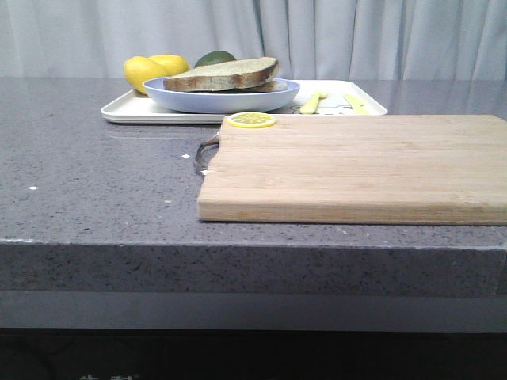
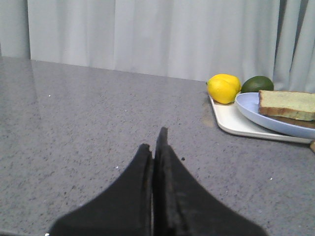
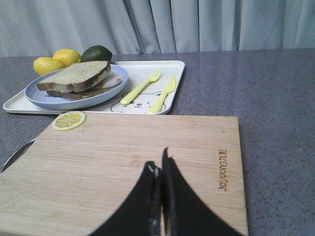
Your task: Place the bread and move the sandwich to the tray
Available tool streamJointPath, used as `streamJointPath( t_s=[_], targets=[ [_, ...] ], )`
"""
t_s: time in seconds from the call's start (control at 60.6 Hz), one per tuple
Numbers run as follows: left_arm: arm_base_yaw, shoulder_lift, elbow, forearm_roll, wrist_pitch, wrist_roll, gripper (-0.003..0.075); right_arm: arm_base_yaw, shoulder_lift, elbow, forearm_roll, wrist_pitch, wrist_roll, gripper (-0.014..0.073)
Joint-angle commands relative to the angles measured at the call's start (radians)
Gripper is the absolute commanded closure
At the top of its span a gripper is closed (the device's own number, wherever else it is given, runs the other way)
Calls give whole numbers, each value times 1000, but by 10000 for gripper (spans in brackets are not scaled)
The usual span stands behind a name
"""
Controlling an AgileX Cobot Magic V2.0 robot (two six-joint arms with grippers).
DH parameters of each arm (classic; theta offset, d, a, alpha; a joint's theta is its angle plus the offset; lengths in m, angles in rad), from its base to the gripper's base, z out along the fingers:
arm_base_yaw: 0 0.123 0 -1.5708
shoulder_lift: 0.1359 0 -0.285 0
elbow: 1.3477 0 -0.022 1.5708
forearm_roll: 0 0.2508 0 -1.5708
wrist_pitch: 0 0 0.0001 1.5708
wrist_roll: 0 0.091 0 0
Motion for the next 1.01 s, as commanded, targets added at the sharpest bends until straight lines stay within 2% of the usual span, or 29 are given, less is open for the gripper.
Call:
streamJointPath(
  t_s=[0.0, 0.198, 0.495, 0.99],
  targets=[
    [8, -17, 4, -11, -98, -11, 741, 1, 10, -27, 8, -71, -6, 663],
    [-2, -23, 87, -16, -150, -11, 741, 1, 10, -27, 8, -69, -6, 663],
    [-2, -23, 257, -16, -365, -11, 741, 1, 10, -27, 8, -69, -6, 663],
    [-2, -22, 257, -16, -337, -11, 741, 1, 10, -27, 8, -69, -6, 663]
  ],
)
